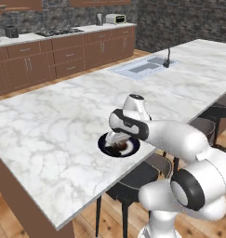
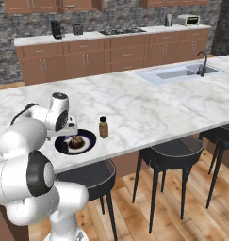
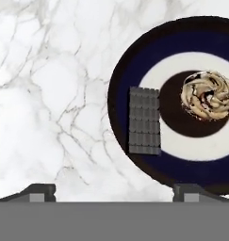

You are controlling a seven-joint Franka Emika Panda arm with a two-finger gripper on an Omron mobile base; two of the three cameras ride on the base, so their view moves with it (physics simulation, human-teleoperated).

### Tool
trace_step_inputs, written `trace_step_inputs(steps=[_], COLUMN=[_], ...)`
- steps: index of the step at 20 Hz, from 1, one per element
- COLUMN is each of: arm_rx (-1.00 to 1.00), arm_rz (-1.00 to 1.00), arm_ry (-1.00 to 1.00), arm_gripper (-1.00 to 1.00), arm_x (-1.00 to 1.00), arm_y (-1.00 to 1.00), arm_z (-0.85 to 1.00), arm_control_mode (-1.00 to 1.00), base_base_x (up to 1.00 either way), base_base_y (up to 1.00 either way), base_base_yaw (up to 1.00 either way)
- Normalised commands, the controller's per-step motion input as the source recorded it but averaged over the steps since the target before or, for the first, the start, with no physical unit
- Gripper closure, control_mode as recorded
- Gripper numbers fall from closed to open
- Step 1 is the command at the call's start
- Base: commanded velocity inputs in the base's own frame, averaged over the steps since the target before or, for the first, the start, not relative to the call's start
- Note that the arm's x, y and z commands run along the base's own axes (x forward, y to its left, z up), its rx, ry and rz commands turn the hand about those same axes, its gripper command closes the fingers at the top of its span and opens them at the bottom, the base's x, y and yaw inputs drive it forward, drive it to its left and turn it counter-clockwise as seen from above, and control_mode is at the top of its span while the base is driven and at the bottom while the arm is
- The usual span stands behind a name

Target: Take the cinnamon bottle from the cabinet and place it on the dining table, next to the plate with the cupcake. Then take the chocolate from the dining counter and place it on the cupcake plate.

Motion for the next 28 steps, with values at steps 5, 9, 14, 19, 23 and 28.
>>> trace_step_inputs(steps=[5,9,14,19,23,28], arm_rx=[0.00,0.00,-0.01,0.00,-0.01,-0.01], arm_rz=[0.00,0.00,-0.03,-0.07,-0.07,-0.08], arm_ry=[0.00,-0.01,-0.03,0.00,-0.02,0.00], arm_gripper=[-1.00,-1.00,-1.00,-1.00,-1.00,-1.00], arm_x=[-0.81,-0.85,-0.81,-0.78,-0.79,-0.74], arm_y=[-0.16,-0.19,-0.21,-0.25,-0.24,-0.22], arm_z=[0.16,0.17,0.18,0.24,0.23,0.27], arm_control_mode=[-1.00,-1.00,-1.00,-1.00,-1.00,-1.00], base_base_x=[0.00,0.00,0.00,0.00,0.00,0.00], base_base_y=[0.00,0.00,0.00,0.00,0.00,0.00], base_base_yaw=[0.00,0.00,0.00,0.00,0.00,0.00])
